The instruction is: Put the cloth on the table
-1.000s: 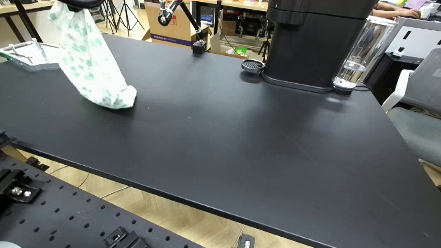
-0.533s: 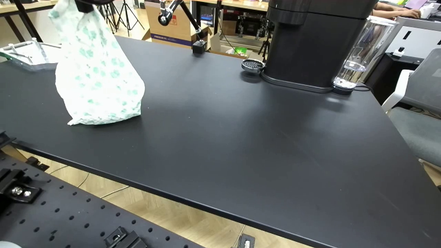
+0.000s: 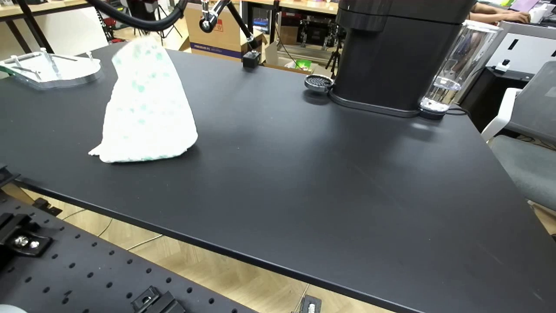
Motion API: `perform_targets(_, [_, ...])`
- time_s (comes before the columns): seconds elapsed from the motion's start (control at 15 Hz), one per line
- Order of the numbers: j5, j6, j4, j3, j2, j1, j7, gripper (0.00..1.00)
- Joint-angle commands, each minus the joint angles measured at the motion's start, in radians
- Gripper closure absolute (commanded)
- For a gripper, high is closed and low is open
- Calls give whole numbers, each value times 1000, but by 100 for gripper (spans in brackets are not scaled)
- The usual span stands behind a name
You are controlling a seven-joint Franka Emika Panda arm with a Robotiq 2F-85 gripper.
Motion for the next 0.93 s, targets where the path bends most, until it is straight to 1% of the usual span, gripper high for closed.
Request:
perform_targets(0.0, [-26, 62, 1, -13, 49, -25, 58, 52])
perform_targets(0.13, [-27, 72, 1, -17, 58, -36, 63, 38])
perform_targets(0.2, [-26, 52, 0, -20, 52, -38, 67, 32])
perform_targets(0.33, [-17, -10, 1, -27, 35, -36, 69, 18])
perform_targets(0.47, [1, -120, 3, -35, 6, -26, 66, 5])
perform_targets(0.53, [23, -197, 4, -47, -9, -15, 50, 1])
perform_targets(0.6, [28, -268, 6, -48, -22, -18, 60, 0])
perform_targets(0.73, [54, -419, 9, -57, -51, -17, 60, 0])
perform_targets(0.87, [53, -512, 10, -54, -81, -27, 66, 0])
